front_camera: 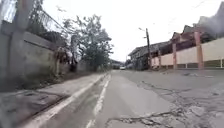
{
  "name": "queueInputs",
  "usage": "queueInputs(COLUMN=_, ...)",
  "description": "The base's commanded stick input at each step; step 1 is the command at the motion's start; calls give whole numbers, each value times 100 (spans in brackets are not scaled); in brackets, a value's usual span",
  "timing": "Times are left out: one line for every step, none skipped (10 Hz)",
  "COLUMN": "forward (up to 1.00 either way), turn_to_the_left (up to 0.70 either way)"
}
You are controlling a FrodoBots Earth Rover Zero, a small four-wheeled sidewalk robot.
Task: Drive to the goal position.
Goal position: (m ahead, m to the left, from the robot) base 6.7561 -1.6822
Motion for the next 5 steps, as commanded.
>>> queueInputs(forward=70, turn_to_the_left=0)
queueInputs(forward=70, turn_to_the_left=0)
queueInputs(forward=70, turn_to_the_left=0)
queueInputs(forward=70, turn_to_the_left=0)
queueInputs(forward=70, turn_to_the_left=0)
